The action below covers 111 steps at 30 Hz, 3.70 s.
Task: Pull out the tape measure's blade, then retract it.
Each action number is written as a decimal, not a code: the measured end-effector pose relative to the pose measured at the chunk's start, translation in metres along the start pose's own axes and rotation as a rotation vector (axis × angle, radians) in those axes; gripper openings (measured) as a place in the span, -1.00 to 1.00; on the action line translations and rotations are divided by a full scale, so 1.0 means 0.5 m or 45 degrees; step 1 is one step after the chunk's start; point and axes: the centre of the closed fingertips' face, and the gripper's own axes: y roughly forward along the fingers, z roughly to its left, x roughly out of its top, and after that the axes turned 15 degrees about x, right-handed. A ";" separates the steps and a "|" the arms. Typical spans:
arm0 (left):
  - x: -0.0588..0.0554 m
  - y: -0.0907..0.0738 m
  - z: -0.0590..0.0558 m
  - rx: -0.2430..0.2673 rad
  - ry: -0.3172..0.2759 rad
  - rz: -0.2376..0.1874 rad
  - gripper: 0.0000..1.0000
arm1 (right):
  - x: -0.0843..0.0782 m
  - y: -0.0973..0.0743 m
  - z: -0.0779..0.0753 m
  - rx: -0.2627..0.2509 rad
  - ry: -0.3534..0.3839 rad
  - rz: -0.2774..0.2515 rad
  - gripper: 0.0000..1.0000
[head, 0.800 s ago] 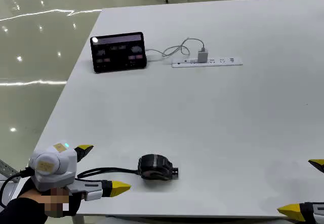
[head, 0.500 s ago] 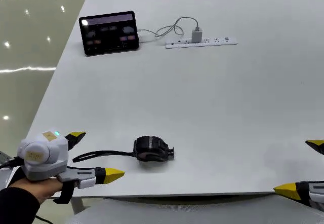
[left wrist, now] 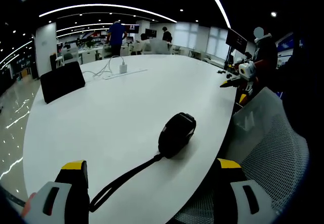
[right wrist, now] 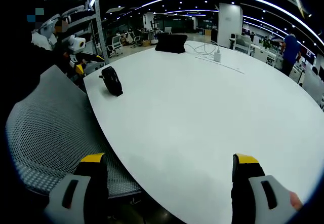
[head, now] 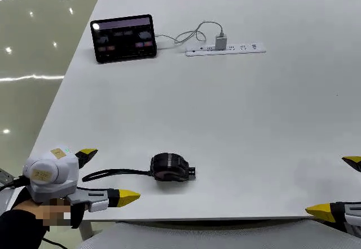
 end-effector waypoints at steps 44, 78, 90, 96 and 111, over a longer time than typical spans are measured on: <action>0.076 0.101 -0.102 -0.319 0.414 0.087 1.00 | 0.131 0.109 0.048 0.180 -0.255 0.018 1.00; 0.046 0.144 -0.158 -0.474 0.755 0.204 0.34 | 0.257 0.318 0.169 0.509 -0.539 0.079 0.74; 0.032 0.159 -0.184 -0.507 0.815 0.227 -0.08 | 0.247 0.396 0.201 0.603 -0.574 0.167 0.23; 0.028 0.166 -0.178 -0.491 0.884 0.223 -0.36 | 0.239 0.424 0.213 0.633 -0.587 0.200 0.03; 0.023 0.169 -0.179 -0.509 0.926 0.243 -0.37 | 0.212 0.474 0.219 0.635 -0.679 0.305 -0.51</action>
